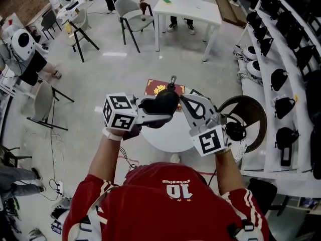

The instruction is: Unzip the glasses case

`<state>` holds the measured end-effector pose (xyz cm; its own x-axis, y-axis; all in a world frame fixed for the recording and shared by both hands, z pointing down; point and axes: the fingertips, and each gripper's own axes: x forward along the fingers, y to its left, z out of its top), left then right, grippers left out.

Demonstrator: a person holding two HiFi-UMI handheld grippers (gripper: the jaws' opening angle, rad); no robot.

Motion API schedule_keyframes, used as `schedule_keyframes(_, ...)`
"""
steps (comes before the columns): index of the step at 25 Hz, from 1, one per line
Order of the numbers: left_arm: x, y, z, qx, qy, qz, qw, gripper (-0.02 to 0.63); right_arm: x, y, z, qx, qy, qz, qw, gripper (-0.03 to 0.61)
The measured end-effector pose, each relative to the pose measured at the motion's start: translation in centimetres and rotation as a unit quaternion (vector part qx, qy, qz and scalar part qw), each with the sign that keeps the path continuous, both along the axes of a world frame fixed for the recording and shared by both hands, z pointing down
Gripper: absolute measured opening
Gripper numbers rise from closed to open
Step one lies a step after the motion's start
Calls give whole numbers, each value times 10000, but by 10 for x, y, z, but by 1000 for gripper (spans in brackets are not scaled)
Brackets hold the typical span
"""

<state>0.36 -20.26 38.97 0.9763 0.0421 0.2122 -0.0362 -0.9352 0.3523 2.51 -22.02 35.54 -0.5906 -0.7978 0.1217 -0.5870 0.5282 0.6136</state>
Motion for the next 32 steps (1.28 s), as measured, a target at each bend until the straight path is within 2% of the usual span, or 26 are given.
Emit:
schedule_keyframes(5, -2, 5, 15, -113, -395, 192, 9990, 242, -3, 0, 8, -11, 311, -100, 9995, 17)
schedule_keyframes(9, 1, 9, 25, -306, -446, 291, 9981, 241, -1, 1, 14, -69, 395, -174, 9990, 17)
schedule_keyframes(19, 5, 5, 46, -686, -97, 62, 9976, 247, 3, -6, 36, -164, 67, -19, 9998, 18)
schedule_keyframes(26, 3, -2, 29, -909, 398, -107, 9950, 247, 6, -10, 33, -157, -253, 39, 9995, 18)
schedule_keyframes(32, -3, -14, 19, -890, 563, -303, 9940, 248, 13, -11, 19, -45, -518, 156, 9985, 18)
